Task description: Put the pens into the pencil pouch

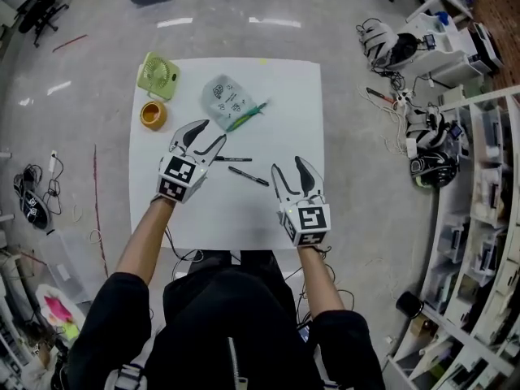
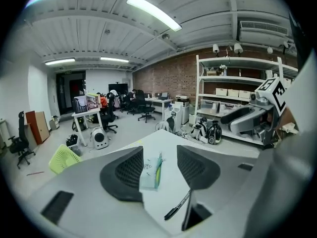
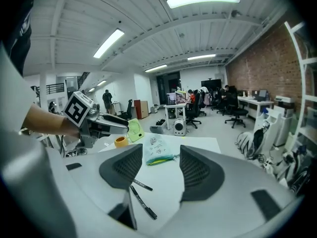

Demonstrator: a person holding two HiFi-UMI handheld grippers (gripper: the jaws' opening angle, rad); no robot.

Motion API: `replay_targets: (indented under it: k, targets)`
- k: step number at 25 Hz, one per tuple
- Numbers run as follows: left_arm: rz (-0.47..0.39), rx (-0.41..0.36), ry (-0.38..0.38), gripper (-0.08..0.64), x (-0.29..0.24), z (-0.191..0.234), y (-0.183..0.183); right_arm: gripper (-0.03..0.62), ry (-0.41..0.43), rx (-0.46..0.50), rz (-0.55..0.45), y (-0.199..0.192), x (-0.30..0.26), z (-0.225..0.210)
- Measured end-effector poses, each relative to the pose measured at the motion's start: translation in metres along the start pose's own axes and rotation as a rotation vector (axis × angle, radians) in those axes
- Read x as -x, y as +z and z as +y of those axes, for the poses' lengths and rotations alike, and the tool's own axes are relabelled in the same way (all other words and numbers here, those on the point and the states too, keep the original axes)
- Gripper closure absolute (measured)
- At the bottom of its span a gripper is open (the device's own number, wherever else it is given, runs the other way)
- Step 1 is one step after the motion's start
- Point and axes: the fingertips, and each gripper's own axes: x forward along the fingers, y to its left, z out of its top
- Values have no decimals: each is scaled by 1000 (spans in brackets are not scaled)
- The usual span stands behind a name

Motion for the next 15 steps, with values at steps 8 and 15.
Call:
replay_targets:
  k: [8,15]
  targets:
    - [157,-76,-85,357,-47,-5,-54,362,-43,-42,63,-34,4,-7]
    - [286,-148,-154,362,-95,-6,-100,362,-66,-80,115,-61,6,-12]
